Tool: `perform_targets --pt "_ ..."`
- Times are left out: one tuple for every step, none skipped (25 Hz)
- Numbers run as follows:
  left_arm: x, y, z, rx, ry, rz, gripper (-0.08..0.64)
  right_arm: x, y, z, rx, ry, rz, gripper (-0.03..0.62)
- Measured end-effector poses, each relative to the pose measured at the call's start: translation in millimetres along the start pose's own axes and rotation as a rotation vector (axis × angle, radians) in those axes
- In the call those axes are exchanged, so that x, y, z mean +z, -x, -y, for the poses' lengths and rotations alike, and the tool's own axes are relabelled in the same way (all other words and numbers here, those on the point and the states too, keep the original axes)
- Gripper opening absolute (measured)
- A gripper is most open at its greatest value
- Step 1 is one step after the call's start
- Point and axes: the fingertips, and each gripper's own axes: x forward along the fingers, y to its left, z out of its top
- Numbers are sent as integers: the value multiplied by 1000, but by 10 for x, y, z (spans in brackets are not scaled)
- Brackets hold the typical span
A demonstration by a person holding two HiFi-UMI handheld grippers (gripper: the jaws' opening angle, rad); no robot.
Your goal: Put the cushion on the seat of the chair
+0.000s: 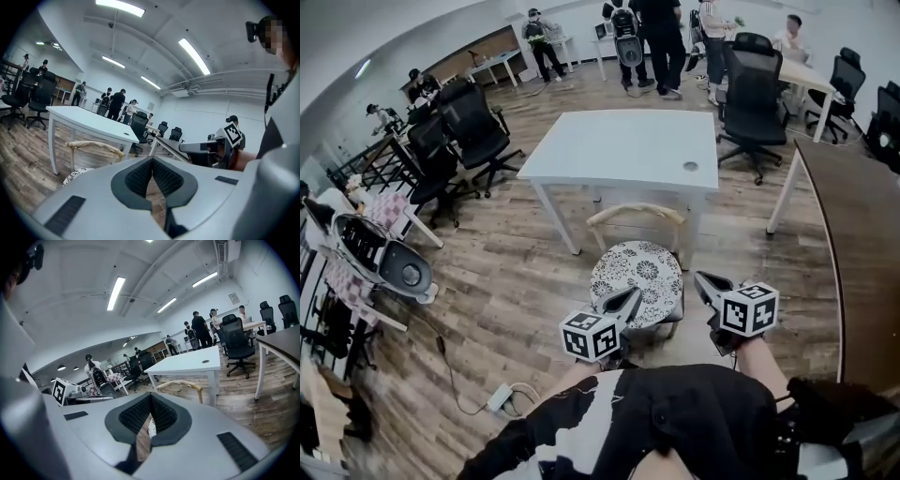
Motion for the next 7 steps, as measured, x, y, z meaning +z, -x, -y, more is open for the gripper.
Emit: perform_targets --pt "-15 20 1 4 -2 -4 15 6 7 0 -4 -4 5 15" --pt "-21 37 0 7 -5 -5 15 9 6 1 -4 -7 6 15" --pt "-20 51 -2 11 -8 -4 15 -2 0 2 0 -8 1 15" --pt "-19 61 -4 14 -10 -2 15 -18 -8 4 6 -9 -6 15" --pt "-19 68 -8 17 -9 0 15 -27 -12 7 9 -10 -10 15" --pt "-20 75 -12 21 -7 1 15 -29 -12 11 10 -9 -13 15" --pt "-23 80 -16 24 -5 3 15 -29 -11 15 10 -9 -14 15"
